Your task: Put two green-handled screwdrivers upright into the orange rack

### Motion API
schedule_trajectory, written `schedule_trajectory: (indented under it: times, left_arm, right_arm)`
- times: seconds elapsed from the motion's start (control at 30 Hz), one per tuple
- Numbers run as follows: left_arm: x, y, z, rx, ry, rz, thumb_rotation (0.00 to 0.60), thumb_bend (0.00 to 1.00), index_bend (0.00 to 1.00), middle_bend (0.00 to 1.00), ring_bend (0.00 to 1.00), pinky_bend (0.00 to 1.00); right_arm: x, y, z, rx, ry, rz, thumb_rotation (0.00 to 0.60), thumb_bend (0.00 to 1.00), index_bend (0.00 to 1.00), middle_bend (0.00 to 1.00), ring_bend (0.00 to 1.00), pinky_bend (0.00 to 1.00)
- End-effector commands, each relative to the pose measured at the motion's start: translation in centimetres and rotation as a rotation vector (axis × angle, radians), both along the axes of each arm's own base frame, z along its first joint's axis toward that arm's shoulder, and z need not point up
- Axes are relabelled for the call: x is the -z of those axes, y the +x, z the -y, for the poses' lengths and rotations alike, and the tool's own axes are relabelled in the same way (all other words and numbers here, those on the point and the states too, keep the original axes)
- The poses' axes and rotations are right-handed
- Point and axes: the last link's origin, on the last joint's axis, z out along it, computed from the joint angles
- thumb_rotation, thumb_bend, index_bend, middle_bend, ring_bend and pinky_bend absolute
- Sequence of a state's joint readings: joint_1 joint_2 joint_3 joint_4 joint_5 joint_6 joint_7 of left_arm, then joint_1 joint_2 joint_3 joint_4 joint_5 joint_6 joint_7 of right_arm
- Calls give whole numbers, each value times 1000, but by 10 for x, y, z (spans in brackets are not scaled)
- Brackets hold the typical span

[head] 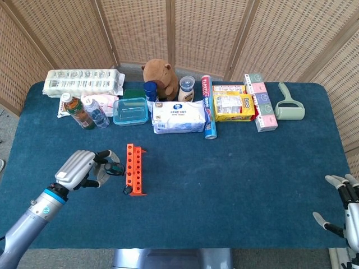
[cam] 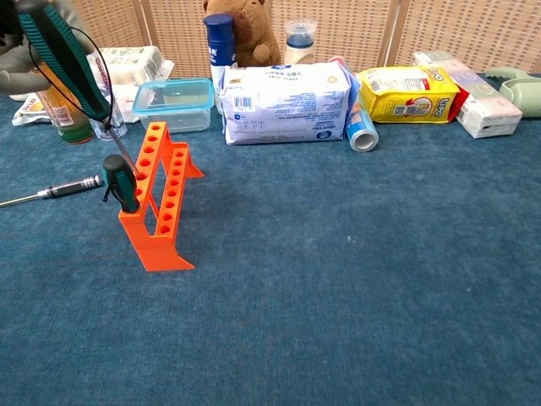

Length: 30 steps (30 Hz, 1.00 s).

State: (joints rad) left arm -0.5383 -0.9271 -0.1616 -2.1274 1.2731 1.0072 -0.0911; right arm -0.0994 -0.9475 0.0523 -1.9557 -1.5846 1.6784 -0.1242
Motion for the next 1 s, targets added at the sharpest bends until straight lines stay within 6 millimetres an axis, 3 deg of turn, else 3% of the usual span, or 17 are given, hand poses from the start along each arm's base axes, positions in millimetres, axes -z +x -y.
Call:
schedule_trajectory:
  times: [0.03,0.6,1.0]
  left_arm:
    - [3,2,-2,1,-4,-5,600,430,636,747,710,828]
    - [29,-10,-12,-46,-13,-20,600,430,636,747,710,828]
    - [41,-5,-12,-37,-29,-45,600,430,636,746,710,828]
  right_arm:
    - [0,0,0,0,-1,2,600,102,216,243,150,0]
    - [-2,0,0,1,0,9,600,102,216,243,151,0]
    - [-1,0,0,1,2,8,600,102,216,243,151,0]
